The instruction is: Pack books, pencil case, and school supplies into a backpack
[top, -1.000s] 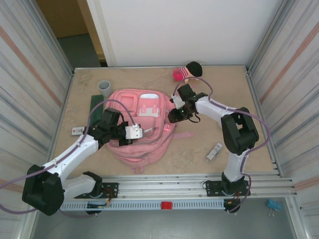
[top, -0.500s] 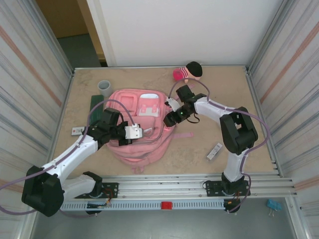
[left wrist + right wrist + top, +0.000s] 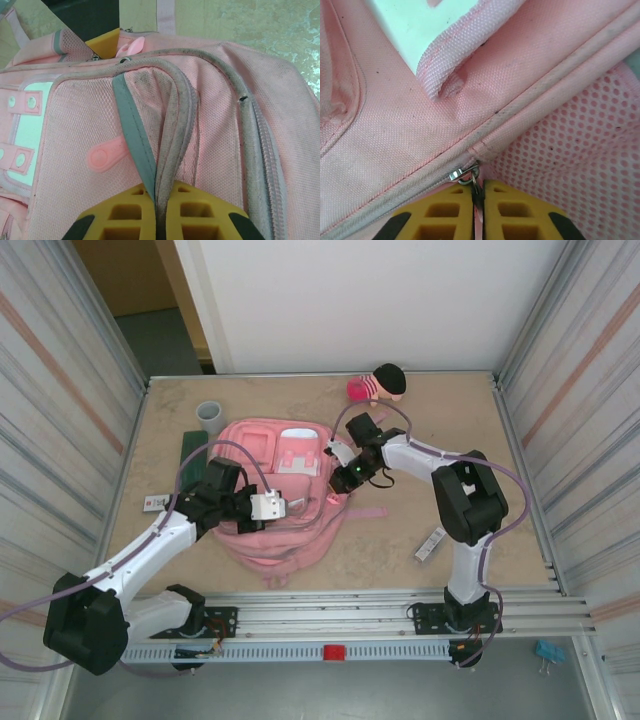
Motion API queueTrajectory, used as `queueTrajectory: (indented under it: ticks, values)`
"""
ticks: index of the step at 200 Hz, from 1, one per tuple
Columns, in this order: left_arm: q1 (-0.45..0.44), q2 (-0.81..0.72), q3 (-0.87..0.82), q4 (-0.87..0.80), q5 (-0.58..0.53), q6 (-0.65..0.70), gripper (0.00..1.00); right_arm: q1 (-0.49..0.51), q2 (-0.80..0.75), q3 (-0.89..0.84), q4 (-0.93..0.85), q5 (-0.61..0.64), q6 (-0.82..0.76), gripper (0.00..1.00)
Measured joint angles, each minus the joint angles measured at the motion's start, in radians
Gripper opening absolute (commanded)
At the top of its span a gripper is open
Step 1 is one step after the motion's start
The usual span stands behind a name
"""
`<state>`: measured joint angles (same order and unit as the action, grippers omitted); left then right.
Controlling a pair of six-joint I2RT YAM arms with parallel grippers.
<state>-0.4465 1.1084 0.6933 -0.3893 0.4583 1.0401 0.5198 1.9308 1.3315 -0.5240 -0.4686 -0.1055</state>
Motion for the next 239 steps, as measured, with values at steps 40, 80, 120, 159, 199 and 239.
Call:
queueTrajectory:
  ticks: [40,80,120,159,199,239]
  values:
    - [0.0,0.0,0.0,0.0,-0.011,0.007,0.01,0.022,-0.09,-0.042,0.069,0.084,0.008,0.0]
    - [-0.003,0.0,0.0,0.005,-0.016,-0.014,0.01,0.042,-0.159,-0.05,0.06,0.133,0.003,0.0]
    - [-0.007,0.0,-0.002,0.051,-0.022,-0.121,0.0,0.059,-0.159,-0.011,-0.039,0.135,0.0,0.0]
    - [-0.012,-0.003,-0.015,0.101,-0.022,-0.183,0.0,0.065,-0.18,-0.011,-0.121,0.083,0.026,0.0]
    - [-0.013,-0.003,-0.019,0.112,-0.022,-0.217,0.0,0.065,-0.19,-0.016,-0.159,-0.014,0.097,0.0]
    - [-0.013,-0.003,-0.024,0.146,-0.003,-0.25,0.0,0.043,-0.225,-0.097,-0.114,-0.095,0.192,0.16]
